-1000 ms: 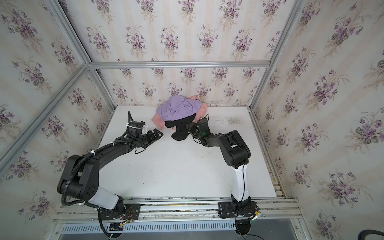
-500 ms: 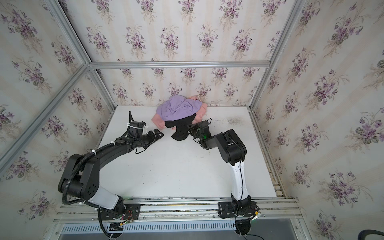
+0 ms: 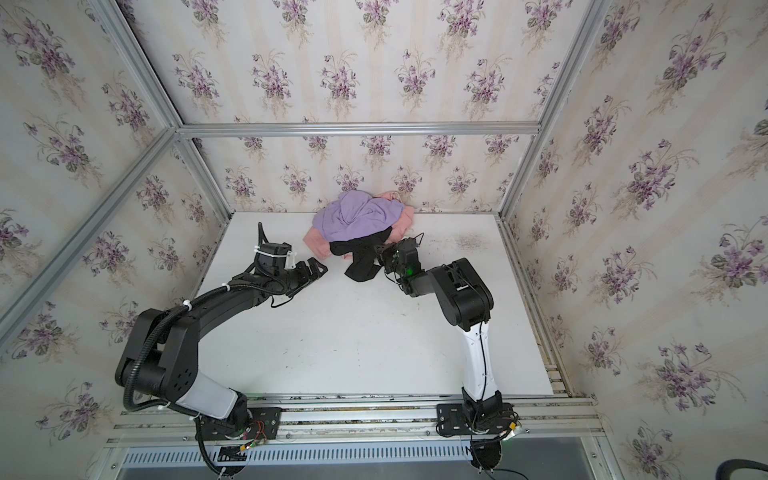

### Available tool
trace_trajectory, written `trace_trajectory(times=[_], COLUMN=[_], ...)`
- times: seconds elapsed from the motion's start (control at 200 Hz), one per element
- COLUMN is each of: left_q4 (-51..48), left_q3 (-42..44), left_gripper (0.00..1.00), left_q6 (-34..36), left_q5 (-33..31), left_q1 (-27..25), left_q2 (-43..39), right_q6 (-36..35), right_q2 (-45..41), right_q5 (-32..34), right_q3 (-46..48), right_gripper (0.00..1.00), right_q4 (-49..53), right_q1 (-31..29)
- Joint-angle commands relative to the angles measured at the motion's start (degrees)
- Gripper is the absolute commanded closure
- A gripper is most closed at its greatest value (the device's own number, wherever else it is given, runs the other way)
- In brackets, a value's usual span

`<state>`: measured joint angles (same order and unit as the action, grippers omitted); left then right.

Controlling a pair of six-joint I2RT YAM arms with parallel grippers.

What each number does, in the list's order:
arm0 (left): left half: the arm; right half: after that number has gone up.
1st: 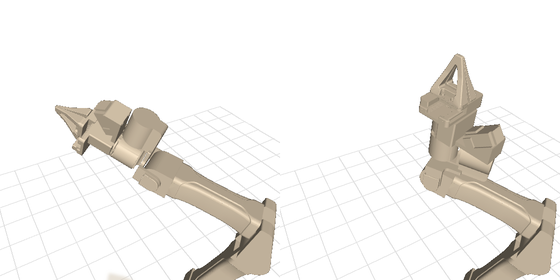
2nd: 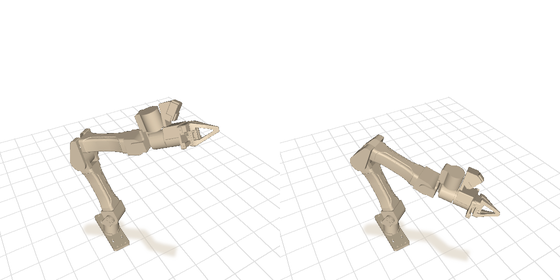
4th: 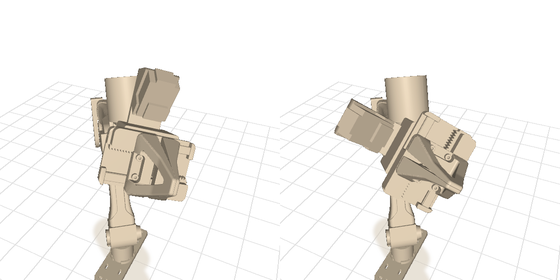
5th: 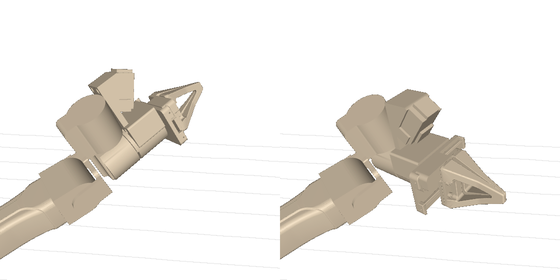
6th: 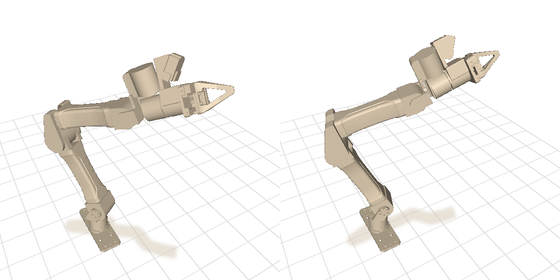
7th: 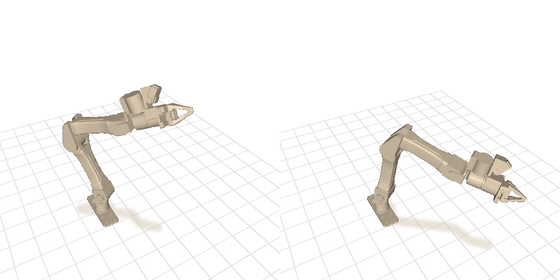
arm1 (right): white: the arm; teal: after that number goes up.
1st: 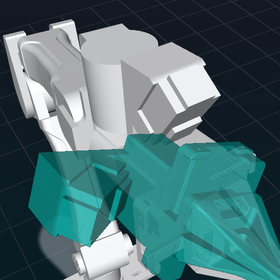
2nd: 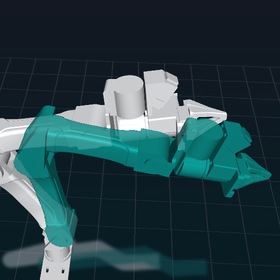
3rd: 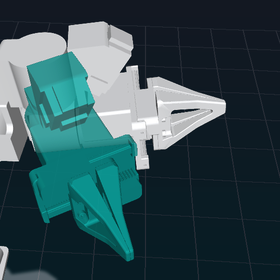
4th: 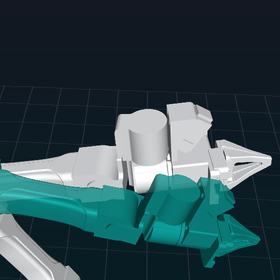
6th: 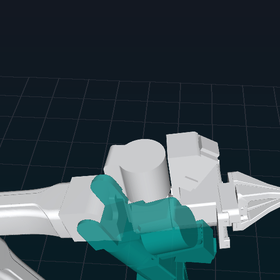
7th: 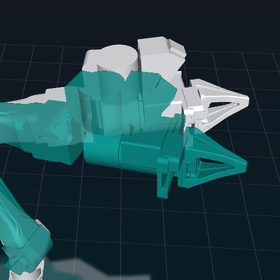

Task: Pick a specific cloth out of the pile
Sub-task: 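Close the right gripper on the black garment while the left gripper waits beside it, then lift the black garment with the right gripper up off the pile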

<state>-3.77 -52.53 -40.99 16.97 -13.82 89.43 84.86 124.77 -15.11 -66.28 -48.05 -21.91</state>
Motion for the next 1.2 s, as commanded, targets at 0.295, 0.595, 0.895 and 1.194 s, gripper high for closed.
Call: trace_trajectory(times=[0.295,0.595,0.895,1.194], left_q4=[0.5,0.4,-0.3,-0.5], left_q3=[0.8,1.5,1.6,2.6], left_gripper=[0.00,0.00,0.00,0.00], left_q6=[0.2,0.4,1.0,1.3], left_q5=[-1.0,-1.3,-2.1,-2.5], left_q1=[0.1,0.1,0.3,0.3], left_q2=[-1.8,-3.3,-5.0,-6.5], right_q6=[-2.1,-5.5,-8.1,-11.7], right_q2=[-4.5,-5.7,-7.2,-9.0], right_q5=[-0.3,-0.1,0.2,0.9], right_q3=[-3.3,-7.8,-11.1,-13.7], right_gripper=[1.00,1.00,1.00,1.00], right_q4=[0.7,5.4,9.3,11.8], right_q1=[-0.2,-0.3,-0.2,-0.3])
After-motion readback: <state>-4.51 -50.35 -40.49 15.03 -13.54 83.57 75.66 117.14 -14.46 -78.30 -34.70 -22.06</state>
